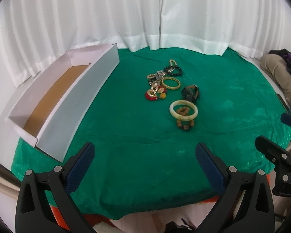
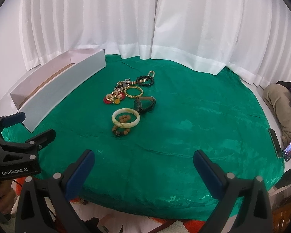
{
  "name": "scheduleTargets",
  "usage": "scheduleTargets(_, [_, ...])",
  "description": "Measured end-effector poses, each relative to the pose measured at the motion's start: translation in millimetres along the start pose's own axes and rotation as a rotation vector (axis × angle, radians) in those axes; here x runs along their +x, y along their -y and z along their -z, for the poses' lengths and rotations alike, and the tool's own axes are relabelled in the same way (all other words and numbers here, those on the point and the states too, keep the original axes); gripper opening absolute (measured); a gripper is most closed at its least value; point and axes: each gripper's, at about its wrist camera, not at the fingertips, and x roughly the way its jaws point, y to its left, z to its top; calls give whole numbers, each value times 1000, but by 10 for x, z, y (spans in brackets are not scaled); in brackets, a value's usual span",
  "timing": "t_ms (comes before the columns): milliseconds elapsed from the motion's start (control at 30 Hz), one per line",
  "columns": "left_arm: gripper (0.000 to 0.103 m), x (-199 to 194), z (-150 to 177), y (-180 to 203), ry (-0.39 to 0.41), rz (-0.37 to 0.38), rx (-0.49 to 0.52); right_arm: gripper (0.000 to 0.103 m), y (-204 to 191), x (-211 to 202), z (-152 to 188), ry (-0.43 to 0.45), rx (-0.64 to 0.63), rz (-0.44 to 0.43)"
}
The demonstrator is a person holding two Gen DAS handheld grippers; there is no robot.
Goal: Organize jewelry
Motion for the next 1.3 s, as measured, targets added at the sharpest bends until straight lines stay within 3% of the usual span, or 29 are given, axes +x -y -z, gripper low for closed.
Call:
scheduleTargets(633, [103, 63, 12, -29, -13, 10, 11, 103, -16, 0, 8, -2, 2, -1])
scheduleTargets(833, [103, 236, -81, 41, -51, 119, 54, 103, 49, 65, 17, -11, 19, -2])
scheduleTargets(1033, [103, 830, -460, 397, -153, 361, 200, 103, 186, 134, 37, -18, 55, -1])
scheduleTargets(1133, [103, 1253, -630, 647, -197, 421, 255, 103, 258, 158, 62, -24, 73, -5])
scheduleTargets(1300, [102, 1916, -690, 964, -292, 364, 326, 103, 409, 165, 80, -28, 107, -1])
